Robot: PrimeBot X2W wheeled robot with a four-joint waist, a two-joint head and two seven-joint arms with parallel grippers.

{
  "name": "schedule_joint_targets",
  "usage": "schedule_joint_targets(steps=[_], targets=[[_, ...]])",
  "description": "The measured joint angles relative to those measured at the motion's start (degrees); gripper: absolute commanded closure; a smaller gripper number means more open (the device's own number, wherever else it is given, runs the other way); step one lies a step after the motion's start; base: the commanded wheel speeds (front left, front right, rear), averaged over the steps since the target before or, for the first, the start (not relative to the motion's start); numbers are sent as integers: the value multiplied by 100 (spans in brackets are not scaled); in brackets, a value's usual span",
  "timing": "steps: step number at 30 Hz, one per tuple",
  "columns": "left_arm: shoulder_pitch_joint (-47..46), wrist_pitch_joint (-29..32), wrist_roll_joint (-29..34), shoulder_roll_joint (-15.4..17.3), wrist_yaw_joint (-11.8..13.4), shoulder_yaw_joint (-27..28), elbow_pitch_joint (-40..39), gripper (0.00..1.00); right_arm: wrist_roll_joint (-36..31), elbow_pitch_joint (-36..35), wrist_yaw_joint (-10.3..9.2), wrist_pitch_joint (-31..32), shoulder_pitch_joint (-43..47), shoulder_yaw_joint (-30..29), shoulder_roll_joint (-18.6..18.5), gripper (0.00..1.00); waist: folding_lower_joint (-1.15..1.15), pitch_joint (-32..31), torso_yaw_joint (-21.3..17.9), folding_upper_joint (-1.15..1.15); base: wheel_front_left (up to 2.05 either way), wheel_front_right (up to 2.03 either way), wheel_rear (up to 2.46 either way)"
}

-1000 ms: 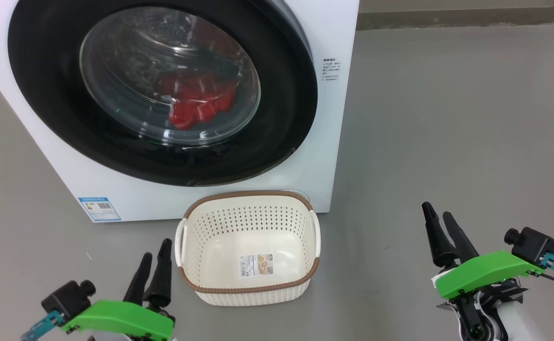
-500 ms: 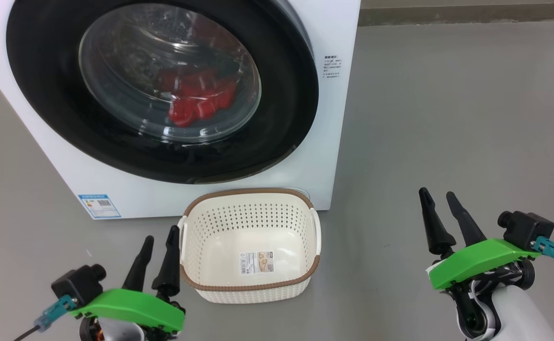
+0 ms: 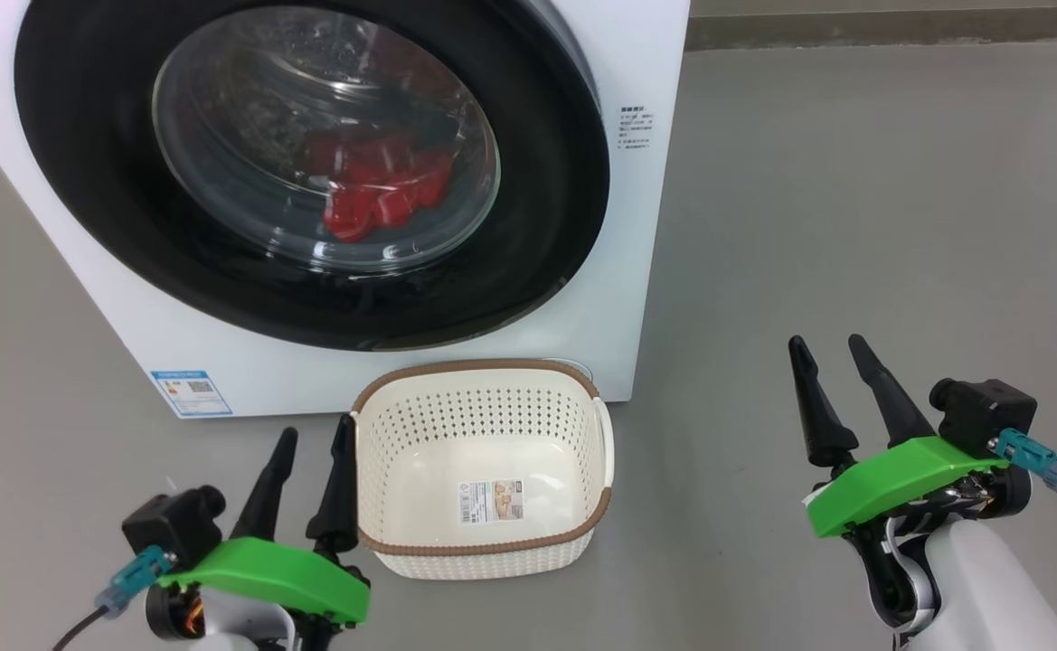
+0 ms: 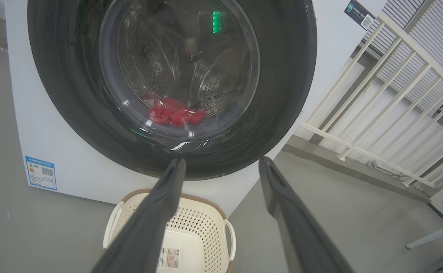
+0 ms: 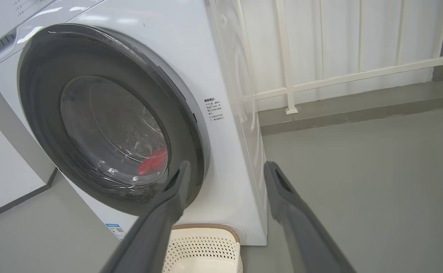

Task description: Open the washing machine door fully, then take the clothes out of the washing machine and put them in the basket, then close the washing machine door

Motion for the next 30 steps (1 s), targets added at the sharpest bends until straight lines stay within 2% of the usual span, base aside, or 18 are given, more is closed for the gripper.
schedule_joint_targets(steps=[30], targets=[[-494, -464, 1730, 19, 51, -25, 120, 0, -1775, 15, 9, -487, -555, 316, -82, 0, 0, 13, -26, 0, 0, 0, 0]])
